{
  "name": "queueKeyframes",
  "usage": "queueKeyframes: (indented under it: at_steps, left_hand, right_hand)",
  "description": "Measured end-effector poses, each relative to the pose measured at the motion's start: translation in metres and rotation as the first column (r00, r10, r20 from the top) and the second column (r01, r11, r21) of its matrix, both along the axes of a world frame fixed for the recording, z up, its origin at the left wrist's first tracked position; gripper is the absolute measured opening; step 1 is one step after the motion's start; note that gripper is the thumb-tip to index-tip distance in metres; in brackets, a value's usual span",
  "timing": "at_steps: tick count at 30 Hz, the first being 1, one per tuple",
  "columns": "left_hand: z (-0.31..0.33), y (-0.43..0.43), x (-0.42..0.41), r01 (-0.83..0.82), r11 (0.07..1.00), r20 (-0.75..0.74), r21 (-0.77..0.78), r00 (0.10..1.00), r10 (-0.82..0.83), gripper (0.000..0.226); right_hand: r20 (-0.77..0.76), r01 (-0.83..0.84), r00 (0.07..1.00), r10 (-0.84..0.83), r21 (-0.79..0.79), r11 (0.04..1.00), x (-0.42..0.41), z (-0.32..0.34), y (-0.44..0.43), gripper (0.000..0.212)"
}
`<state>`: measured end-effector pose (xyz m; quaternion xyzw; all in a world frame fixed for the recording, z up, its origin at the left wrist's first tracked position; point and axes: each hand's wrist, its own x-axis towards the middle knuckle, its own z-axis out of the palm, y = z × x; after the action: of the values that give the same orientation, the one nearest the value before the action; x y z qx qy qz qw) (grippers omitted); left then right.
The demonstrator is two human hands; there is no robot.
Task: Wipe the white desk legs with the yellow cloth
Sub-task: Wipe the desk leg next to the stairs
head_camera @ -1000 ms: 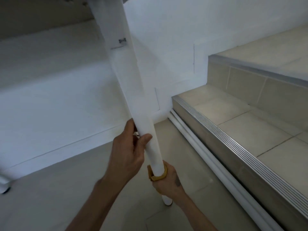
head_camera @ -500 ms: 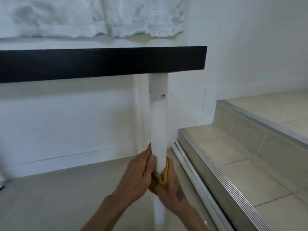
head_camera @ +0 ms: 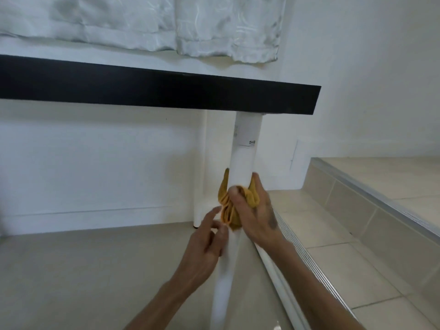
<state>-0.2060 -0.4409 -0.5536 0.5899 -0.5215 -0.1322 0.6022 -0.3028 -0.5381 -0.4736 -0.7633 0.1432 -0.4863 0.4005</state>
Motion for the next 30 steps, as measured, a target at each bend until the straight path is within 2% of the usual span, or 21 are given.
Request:
queueKeyframes:
  at_steps: [1, 2, 4, 6, 9, 12, 15, 18, 23, 26, 30]
  left_hand:
    - [0.004, -0.002, 0.001, -0.023, 1.0, 0.144, 0.003, 0.989, 0.022, 0.012]
    - [0.006, -0.005, 0.003, -0.05, 0.999, 0.242, 0.008, 0.969, 0.046, 0.02]
    - [0.004, -0.009, 0.007, -0.064, 0.998, 0.321, -0.003, 0.945, 0.062, 0.032]
    - [0.0, -0.012, 0.009, -0.077, 0.997, 0.343, -0.023, 0.936, 0.08, 0.034]
    - [-0.012, -0.016, 0.001, -0.142, 0.988, 0.333, -0.052, 0.931, 0.152, 0.026]
    - [-0.021, -0.02, -0.007, -0.191, 0.976, 0.265, -0.101, 0.941, 0.211, 0.022]
    - [-0.024, -0.025, -0.008, -0.2, 0.974, 0.249, -0.11, 0.943, 0.222, 0.038]
    - [-0.019, -0.022, -0.01, -0.204, 0.974, 0.226, -0.1, 0.949, 0.222, 0.03]
    - [-0.009, -0.014, -0.011, -0.184, 0.981, 0.208, -0.055, 0.959, 0.191, 0.033]
    - [-0.007, -0.013, -0.012, -0.153, 0.987, 0.158, -0.039, 0.975, 0.157, 0.032]
    - [-0.008, -0.011, -0.008, -0.137, 0.99, 0.159, -0.03, 0.977, 0.14, 0.032]
  right_hand:
    - [0.019, -0.002, 1.0, 0.002, 0.0, 1.0, 0.002, 0.013, -0.001, 0.033]
    - [0.036, -0.014, 0.999, 0.014, -0.005, 1.0, 0.004, 0.024, -0.002, 0.04]
    - [0.051, -0.029, 0.998, 0.029, -0.004, 1.0, 0.005, 0.037, -0.004, 0.048]
    - [0.068, -0.027, 0.997, 0.026, 0.005, 1.0, 0.007, 0.038, -0.005, 0.041]
    - [0.095, 0.029, 0.995, -0.033, 0.046, 0.999, 0.008, 0.02, -0.003, 0.03]
    - [0.121, 0.044, 0.991, -0.055, 0.096, 0.994, 0.009, -0.006, 0.002, 0.035]
    - [0.133, 0.04, 0.99, -0.055, 0.114, 0.993, 0.009, -0.017, 0.003, 0.039]
    - [0.113, 0.071, 0.99, -0.082, 0.1, 0.992, 0.011, 0.008, 0.001, 0.035]
    - [0.113, -0.036, 0.993, 0.024, 0.102, 0.994, 0.009, 0.063, -0.001, 0.033]
    - [0.099, -0.093, 0.992, 0.078, 0.157, 0.983, 0.007, 0.072, -0.005, 0.033]
    - [0.138, -0.098, 0.987, 0.077, 0.155, 0.983, 0.011, 0.073, -0.003, 0.037]
